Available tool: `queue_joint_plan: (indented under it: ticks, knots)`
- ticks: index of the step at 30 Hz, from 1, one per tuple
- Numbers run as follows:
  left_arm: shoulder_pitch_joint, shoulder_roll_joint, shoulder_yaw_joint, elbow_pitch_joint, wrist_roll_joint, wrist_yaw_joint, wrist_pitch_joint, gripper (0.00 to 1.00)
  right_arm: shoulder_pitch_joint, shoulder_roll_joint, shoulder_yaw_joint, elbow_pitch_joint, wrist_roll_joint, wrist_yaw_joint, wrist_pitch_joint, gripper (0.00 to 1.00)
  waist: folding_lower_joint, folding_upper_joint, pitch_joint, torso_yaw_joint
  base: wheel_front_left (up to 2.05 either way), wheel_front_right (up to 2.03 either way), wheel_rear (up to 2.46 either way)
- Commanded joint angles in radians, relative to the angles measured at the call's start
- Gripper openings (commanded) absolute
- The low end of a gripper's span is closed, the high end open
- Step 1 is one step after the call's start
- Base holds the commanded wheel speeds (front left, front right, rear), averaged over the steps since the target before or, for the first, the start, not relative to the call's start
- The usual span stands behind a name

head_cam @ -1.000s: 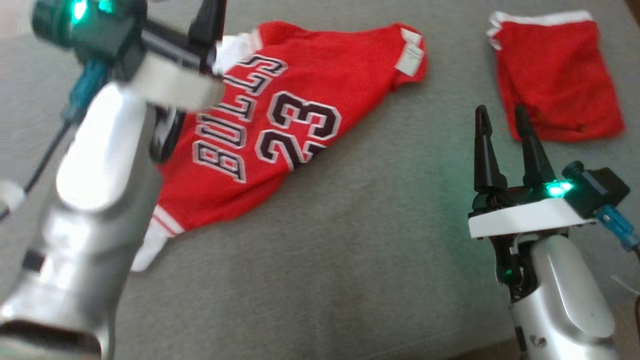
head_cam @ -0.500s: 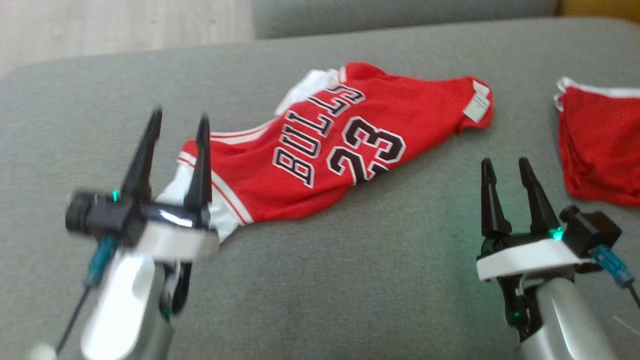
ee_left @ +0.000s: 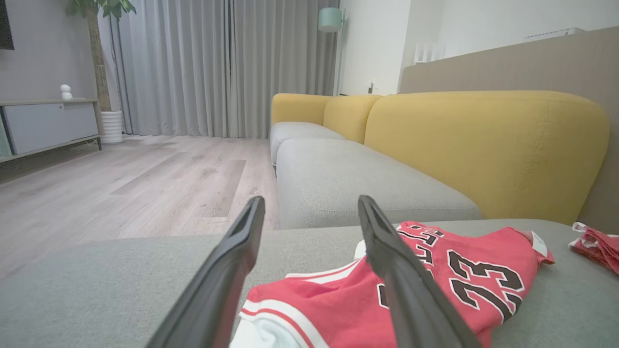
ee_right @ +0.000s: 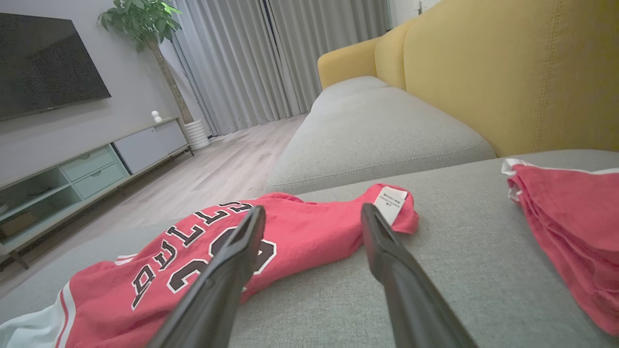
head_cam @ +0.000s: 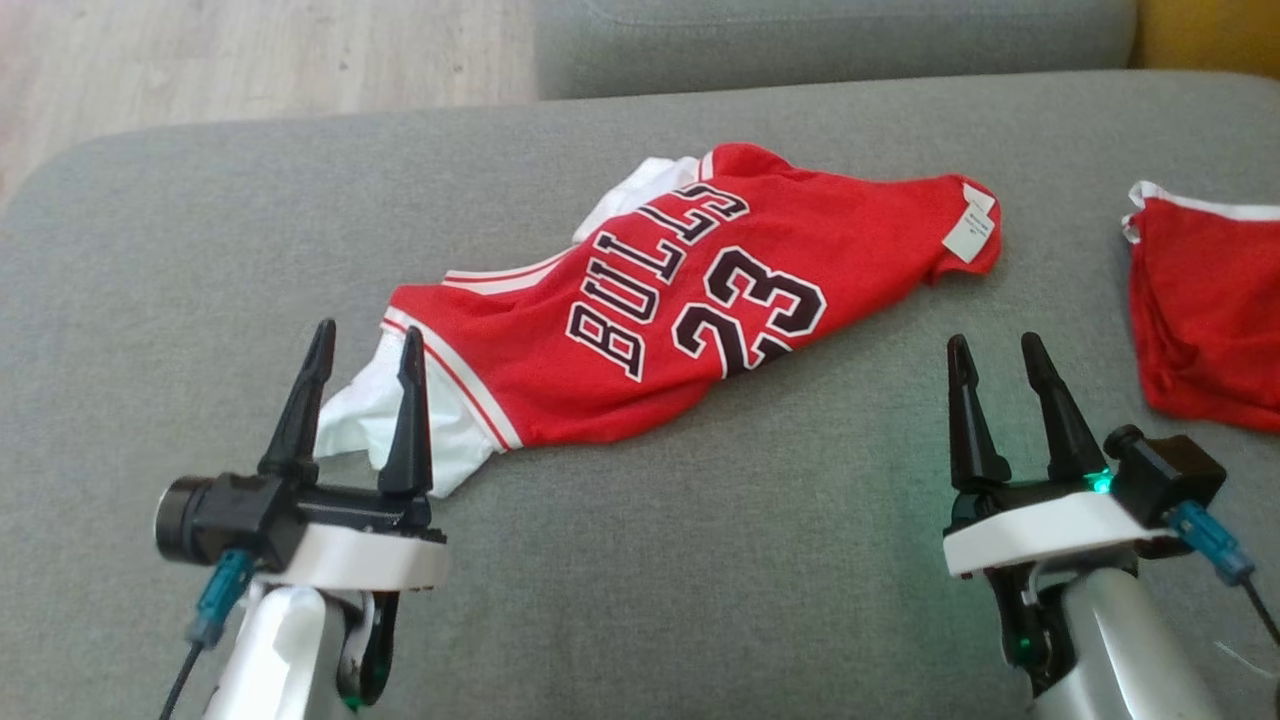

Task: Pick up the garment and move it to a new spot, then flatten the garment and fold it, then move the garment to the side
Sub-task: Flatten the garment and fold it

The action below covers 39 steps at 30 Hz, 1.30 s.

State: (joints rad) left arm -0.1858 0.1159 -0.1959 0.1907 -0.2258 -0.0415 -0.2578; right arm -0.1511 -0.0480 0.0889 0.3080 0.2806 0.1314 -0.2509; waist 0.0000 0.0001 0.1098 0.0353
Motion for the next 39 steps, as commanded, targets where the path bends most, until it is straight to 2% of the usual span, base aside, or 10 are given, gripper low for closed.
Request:
queue_joint_plan:
  ticks: [1, 10, 18, 25, 31, 37, 38, 39]
  knots:
    - [-0.060, 0.007, 0.036, -0.019, 0.012, -0.004, -0.004, 1.00, -0.033, -0.002, 0.026, -0.033, 0.004, -0.001, -0.011, 1.00, 0.0000, -0.0001, 0.009, -0.009, 0.00, 0.00, 0.00]
    - [-0.106, -0.026, 0.036, 0.003, 0.040, -0.023, -0.004, 1.00, -0.053, -0.002, 0.017, -0.036, -0.003, -0.001, -0.011, 1.00, 0.0000, -0.0001, 0.047, -0.029, 0.00, 0.00, 0.00]
    - [-0.105, -0.056, 0.025, -0.008, 0.037, -0.032, -0.004, 1.00, -0.101, -0.002, 0.018, 0.021, -0.051, -0.001, -0.004, 1.00, 0.0000, -0.0001, 0.076, 0.032, 0.00, 0.00, 0.00]
    - [-0.109, -0.064, -0.015, -0.006, 0.023, -0.034, -0.004, 1.00, -0.231, -0.024, 0.031, 0.173, -0.076, -0.001, 0.085, 1.00, 0.0000, -0.0001, 0.115, 0.120, 0.00, 0.00, 0.00]
    - [-0.118, -0.065, -0.068, -0.014, -0.025, -0.010, -0.004, 1.00, -0.357, -0.066, -0.022, 0.370, -0.097, -0.001, 0.165, 1.00, 0.0000, -0.0001, 0.145, 0.189, 0.00, 0.00, 0.00]
    - [-0.125, -0.065, -0.098, -0.020, -0.044, 0.009, -0.004, 1.00, -0.453, -0.071, -0.071, 0.543, -0.125, -0.001, 0.219, 1.00, 0.0000, -0.0001, 0.162, 0.227, 0.00, 0.00, 0.00]
    - [-0.125, -0.066, -0.100, -0.020, -0.046, 0.012, -0.004, 1.00, -0.464, -0.070, -0.066, 0.564, -0.129, -0.001, 0.224, 0.98, 0.0000, -0.0001, 0.163, 0.229, 0.00, 0.00, 0.00]
    - [-0.125, -0.066, -0.102, -0.021, -0.047, 0.013, -0.004, 1.00, -0.473, -0.069, -0.061, 0.582, -0.132, -0.001, 0.227, 0.51, 0.0000, -0.0001, 0.164, 0.231, 0.00, 0.00, 0.00]
